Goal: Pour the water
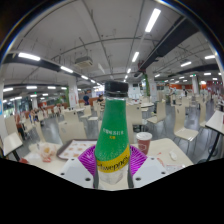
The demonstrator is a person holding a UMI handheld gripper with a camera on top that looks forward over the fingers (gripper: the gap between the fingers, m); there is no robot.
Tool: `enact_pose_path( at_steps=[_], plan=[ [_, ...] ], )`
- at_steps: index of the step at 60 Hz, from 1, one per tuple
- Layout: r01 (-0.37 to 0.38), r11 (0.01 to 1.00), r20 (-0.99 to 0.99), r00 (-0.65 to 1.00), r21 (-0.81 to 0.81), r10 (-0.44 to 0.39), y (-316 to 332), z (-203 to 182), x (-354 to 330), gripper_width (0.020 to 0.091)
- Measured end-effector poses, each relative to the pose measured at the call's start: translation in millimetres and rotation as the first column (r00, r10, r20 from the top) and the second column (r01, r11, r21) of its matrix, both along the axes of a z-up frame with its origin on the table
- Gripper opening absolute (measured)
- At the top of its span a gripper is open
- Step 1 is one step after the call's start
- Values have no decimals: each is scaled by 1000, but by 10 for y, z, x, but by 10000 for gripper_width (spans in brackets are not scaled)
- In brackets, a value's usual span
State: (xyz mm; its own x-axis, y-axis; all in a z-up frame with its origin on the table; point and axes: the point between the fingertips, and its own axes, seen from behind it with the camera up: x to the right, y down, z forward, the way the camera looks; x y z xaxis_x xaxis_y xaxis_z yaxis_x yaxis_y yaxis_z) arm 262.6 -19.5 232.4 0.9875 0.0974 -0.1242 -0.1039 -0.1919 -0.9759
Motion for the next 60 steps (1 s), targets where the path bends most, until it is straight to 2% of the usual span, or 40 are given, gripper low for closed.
enact_pose_path(
  at_steps=[8, 16, 19, 23, 38, 46, 52, 54, 60],
  plan=[
    [54, 994, 202, 979, -92, -35, 13, -985, 385, 386],
    [39, 988, 223, 975, -148, -5, 94, -1660, 380, 386],
    [42, 989, 226, 974, -142, -9, 28, -1748, 467, 396],
    [42, 997, 205, 978, -66, -28, 40, -1673, 496, 386],
    [43, 997, 178, 984, -65, -31, 117, -1701, 483, 399],
    [43, 989, 152, 988, -142, -22, 49, -1745, 505, 568],
    [59, 975, 112, 993, -215, -36, -70, -1795, 487, 804],
    [68, 972, 104, 994, -224, -45, -109, -1786, 492, 855],
    [102, 961, 92, 992, -256, -81, -270, -1757, 493, 850]
  ],
)
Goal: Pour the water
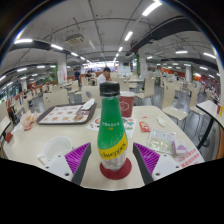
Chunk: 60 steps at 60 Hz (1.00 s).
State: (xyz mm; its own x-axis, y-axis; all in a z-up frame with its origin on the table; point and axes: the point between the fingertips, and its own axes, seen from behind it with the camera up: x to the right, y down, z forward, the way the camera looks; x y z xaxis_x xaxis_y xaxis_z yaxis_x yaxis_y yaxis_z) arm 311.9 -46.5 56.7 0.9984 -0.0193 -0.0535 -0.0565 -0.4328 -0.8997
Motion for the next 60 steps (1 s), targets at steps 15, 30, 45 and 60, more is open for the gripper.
enact_pose_path(
  at_steps=[15, 30, 45, 60],
  plan=[
    [115, 988, -44, 992, -104, -120, -767, 288, -400, 849],
    [104, 980, -56, 992, -172, -115, -1416, 971, -1700, 850],
    [78, 988, 33, 997, -134, -74, -1559, 1457, -2685, 844],
    [43, 991, 25, 999, -131, -40, -1515, 1499, -3298, 849]
  ],
)
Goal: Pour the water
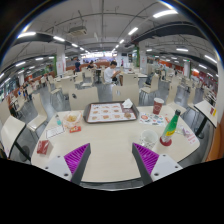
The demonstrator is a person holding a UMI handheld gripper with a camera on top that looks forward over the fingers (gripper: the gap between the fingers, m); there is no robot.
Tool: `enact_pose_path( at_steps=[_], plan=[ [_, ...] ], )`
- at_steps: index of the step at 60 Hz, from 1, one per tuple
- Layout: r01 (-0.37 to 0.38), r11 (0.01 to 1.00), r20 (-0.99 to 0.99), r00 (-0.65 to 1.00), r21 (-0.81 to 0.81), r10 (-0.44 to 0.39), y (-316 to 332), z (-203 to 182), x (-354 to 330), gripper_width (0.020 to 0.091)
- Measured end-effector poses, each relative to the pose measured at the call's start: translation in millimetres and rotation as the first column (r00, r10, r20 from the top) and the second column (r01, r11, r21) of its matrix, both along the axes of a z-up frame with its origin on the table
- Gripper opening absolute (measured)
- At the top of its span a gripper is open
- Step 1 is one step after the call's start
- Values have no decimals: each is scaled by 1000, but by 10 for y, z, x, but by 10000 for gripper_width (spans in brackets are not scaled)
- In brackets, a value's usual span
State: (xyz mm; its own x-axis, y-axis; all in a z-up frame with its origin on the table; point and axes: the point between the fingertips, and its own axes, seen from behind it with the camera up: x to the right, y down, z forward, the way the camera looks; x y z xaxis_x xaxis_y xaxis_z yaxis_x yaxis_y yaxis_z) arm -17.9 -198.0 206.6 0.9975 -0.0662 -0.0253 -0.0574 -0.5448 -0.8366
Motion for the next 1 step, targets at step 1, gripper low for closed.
enact_pose_path(
  at_steps=[1],
  plan=[
    [-1, 1000, -4, 1000, 1, 1, 5, 5, -30, 849]
  ],
)
